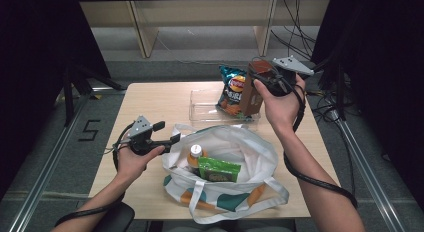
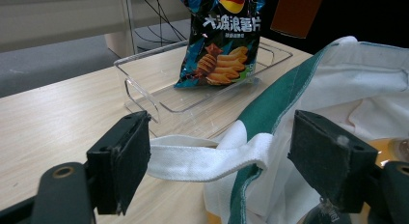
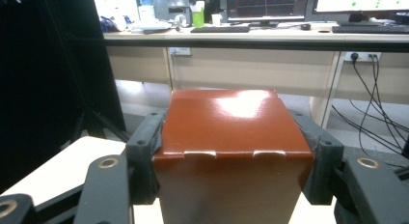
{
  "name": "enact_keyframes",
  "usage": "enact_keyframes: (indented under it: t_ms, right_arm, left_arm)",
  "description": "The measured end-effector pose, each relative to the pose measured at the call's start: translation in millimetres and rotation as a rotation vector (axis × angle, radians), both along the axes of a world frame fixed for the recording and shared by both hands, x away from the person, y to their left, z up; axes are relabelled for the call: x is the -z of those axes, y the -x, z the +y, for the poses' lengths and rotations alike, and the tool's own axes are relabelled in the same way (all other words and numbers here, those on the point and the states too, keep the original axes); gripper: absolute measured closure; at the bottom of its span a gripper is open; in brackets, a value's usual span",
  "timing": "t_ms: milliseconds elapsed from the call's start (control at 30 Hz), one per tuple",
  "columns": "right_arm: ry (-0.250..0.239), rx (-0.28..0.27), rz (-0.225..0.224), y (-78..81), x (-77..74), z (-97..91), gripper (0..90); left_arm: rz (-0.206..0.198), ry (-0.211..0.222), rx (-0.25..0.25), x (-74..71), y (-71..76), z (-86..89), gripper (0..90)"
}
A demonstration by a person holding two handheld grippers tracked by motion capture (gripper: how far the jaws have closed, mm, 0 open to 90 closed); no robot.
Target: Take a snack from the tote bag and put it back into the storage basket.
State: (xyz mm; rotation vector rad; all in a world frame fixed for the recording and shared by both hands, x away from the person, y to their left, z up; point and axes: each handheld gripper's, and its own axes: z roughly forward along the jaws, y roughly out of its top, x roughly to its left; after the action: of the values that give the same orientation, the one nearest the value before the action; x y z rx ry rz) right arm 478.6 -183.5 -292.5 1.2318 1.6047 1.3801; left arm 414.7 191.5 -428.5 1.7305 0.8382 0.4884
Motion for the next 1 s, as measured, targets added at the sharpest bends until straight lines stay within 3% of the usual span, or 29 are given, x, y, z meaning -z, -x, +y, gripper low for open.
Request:
enact_keyframes:
  t_ms: [167,767,867,1000]
  right_arm:
    - [0.023,0.008,-0.009,-6.3,2.8,-1.0,39.5]
    - [0.005,0.061,0.023,-20.5,15.2,1.1,39.5]
    - [0.032,0.063,0.019,-22.7,18.0,1.2,39.5]
    - [0.014,0.070,0.033,-24.9,20.9,4.0,39.5]
  left_arm:
    - [0.002,0.005,0.005,0.3,-0.4,0.0,21.4]
    - [0.000,-0.002,-0.003,-0.6,0.5,0.9,21.4]
    - [-0.001,-0.003,-0.002,-0.7,0.7,1.2,21.4]
    - [-0.001,0.000,-0.004,-0.6,0.5,1.4,21.4]
